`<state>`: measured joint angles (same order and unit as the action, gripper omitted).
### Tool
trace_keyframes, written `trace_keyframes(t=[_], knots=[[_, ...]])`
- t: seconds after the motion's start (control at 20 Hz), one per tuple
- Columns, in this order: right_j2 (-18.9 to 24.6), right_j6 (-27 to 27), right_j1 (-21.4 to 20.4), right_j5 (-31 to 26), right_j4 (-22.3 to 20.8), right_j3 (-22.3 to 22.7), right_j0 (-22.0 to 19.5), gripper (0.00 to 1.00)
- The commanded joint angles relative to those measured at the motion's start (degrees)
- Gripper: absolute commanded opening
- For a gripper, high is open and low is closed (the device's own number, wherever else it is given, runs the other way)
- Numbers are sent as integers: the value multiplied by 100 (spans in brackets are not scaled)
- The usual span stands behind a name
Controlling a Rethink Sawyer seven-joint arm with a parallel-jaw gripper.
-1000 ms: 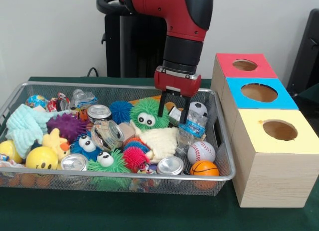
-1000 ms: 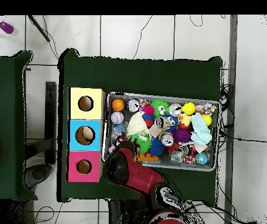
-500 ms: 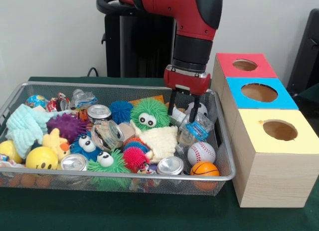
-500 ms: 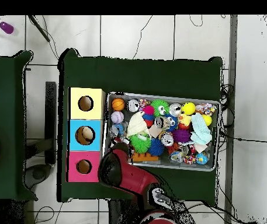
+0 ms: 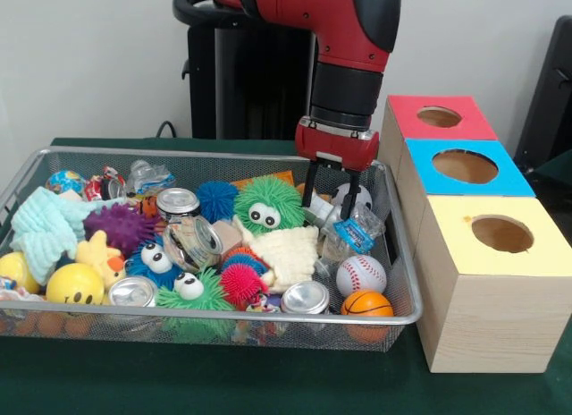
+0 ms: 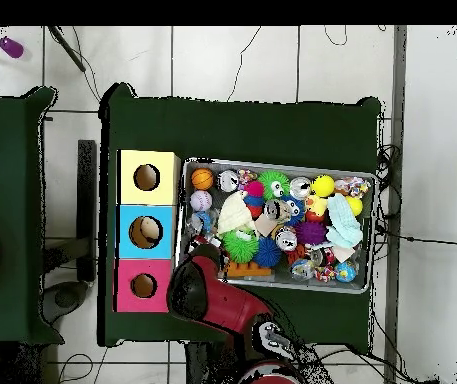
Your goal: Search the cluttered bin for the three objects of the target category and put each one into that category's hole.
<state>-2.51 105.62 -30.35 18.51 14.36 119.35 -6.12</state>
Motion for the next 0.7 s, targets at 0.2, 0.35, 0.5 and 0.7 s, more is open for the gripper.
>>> trace_keyframes(t=[0.2, 0.35, 0.5, 0.7], knots=[[479, 1679, 59, -15, 326, 4, -102, 100], [521, 1849, 64, 87, 411, 21, -128, 100], [542, 2178, 33, 226, 690, 41, -132, 100], [446, 1964, -16, -235, 895, -128, -92, 100]])
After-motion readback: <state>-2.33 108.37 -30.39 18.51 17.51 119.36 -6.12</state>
